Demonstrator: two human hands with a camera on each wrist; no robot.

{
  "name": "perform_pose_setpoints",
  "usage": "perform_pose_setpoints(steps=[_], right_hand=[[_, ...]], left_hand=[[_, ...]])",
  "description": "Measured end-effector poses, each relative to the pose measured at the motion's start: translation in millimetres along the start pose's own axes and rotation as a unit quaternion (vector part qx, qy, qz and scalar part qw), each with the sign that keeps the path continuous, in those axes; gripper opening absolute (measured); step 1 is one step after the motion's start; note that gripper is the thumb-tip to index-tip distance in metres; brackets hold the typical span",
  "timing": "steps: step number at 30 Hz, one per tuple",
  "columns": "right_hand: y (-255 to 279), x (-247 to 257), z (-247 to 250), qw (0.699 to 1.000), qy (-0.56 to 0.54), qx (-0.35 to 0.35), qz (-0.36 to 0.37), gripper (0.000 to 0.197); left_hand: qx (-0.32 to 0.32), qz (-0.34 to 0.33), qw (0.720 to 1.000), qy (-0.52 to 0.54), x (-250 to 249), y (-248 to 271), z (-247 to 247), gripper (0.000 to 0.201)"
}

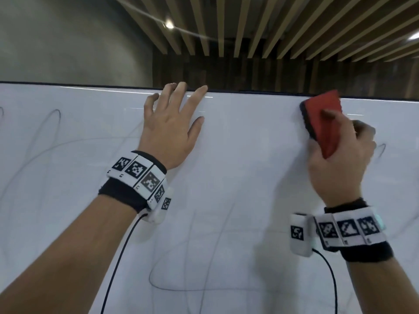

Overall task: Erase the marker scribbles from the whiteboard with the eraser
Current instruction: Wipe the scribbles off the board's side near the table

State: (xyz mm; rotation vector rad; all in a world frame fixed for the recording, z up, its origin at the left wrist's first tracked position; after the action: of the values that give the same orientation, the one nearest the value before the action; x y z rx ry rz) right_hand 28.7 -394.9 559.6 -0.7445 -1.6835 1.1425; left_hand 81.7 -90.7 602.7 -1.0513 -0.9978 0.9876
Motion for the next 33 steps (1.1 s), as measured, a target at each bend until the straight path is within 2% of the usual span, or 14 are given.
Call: perform_pose_setpoints(steps=[1,3,6,8,12,14,18,20,22,25,27,29,31,33], right_hand=[[12,7,-3,1.0,0.021,-0.016,-0.009,0.054],[61,32,-18,0.996,0.04,0.01,0.073,0.051],[153,65,-37,0.941,0.023,0.186,0.283,0.057],[170,72,-37,0.906,0.017,0.259,0.334,0.061],[121,83,-43,0.965,0.005,0.18,0.189,0.058],[124,96,-50,0.975,-0.002,0.163,0.153,0.057],[207,94,-51,0.894,-0.035,0.3,0.332,0.053],[204,74,-39,0.879,-0.034,0.336,0.337,0.052],[167,58,-28,0.909,-0.024,0.292,0.296,0.051],[92,33,-13,0.974,-0.004,0.152,0.168,0.052],[80,28,-9,0.991,-0.017,0.096,0.094,0.052],[113,32,-11,0.982,-0.018,0.128,0.138,0.05],[165,31,-10,0.937,-0.001,0.229,0.264,0.05],[176,13,2,0.91,0.017,0.282,0.302,0.051]], left_hand=[[0.003,-0.001,1.0,0.002,1,0,0,0.057],[0.007,-0.003,1.0,0.008,2,-1,-1,0.058],[0.006,-0.01,1.0,0.012,5,-2,-1,0.059],[0.017,-0.02,0.999,0.018,8,-2,0,0.061],[0.025,-0.043,0.999,0.01,14,-4,4,0.065],[0.032,-0.046,0.998,0.008,15,-4,5,0.066],[0.035,-0.051,0.998,0.01,15,-3,6,0.066],[0.038,-0.048,0.998,0.012,14,-3,7,0.066],[0.035,-0.044,0.998,0.002,12,-3,7,0.065],[0.032,-0.033,0.999,0.001,6,-2,6,0.065],[0.028,-0.017,0.999,0.012,3,-1,6,0.064],[0.017,-0.004,1.0,0.016,1,1,6,0.063],[0.009,0.006,0.999,0.03,2,0,6,0.062],[0.002,0.023,0.998,0.059,1,0,6,0.062]])
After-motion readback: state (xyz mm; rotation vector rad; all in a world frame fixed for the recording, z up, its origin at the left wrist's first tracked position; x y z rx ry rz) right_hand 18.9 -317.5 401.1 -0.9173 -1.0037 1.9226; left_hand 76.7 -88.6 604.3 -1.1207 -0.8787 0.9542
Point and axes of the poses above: each hand's wrist, its own y-axis away from the middle knuckle, its own z-axis out of the back of the hand, x = y × z, the point moved 3 cm from there along -y, towards the middle knuckle, and after that the axes turned 8 degrees about -x, right-handed, at the moved point
